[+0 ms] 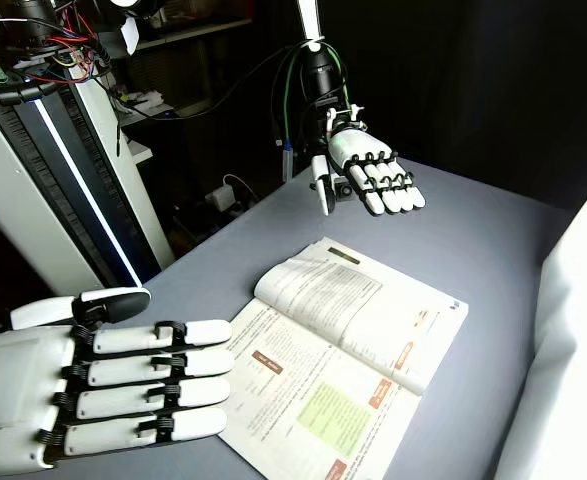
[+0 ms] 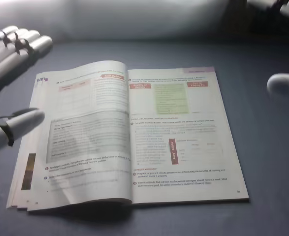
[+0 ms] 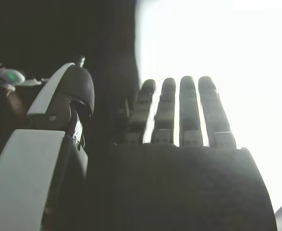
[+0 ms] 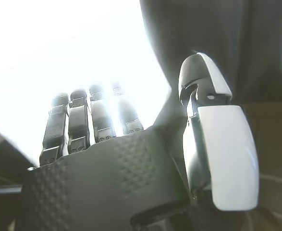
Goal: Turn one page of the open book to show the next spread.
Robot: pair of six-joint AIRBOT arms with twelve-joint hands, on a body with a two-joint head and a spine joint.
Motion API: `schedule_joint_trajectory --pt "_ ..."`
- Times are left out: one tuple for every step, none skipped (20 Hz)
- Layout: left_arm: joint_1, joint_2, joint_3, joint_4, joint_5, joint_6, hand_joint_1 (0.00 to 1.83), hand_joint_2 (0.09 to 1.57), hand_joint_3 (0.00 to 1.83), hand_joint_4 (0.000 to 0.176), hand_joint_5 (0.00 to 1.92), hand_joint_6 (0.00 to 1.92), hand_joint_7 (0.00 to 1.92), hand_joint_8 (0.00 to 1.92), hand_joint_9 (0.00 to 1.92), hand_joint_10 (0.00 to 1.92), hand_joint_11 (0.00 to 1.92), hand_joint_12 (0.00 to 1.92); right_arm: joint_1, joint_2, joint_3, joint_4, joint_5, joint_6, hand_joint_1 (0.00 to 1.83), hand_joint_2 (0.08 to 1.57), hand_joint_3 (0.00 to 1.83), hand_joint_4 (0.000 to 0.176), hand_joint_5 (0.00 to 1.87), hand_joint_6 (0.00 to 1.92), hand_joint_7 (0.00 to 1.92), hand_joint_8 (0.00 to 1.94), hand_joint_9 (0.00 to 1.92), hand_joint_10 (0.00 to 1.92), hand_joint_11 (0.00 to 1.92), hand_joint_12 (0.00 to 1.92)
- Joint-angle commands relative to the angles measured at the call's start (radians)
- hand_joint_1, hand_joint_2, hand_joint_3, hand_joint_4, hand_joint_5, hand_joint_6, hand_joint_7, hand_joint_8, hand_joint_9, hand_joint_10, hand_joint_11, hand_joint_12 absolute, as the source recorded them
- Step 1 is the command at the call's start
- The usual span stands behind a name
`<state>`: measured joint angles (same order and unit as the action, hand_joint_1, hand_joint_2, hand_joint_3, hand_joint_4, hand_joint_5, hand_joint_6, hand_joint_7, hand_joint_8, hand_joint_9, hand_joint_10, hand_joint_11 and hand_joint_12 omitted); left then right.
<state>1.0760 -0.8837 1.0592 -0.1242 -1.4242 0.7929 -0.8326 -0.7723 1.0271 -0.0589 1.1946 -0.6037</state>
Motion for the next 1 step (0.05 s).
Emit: schedule_joint_trajectory --pt "-0.009 -0.002 0.004 -0.023 -0.162 0.001 0.58 1.35 0.0 0.036 0.0 0.0 0.0 0.0 0.0 0.0 0.0 0.0 0.003 0.007 0.004 0.044 0.169 0.004 0.33 1.28 0.02 0.039 0.0 0.0 0.0 0.0 0.0 0.0 0.0 0.0"
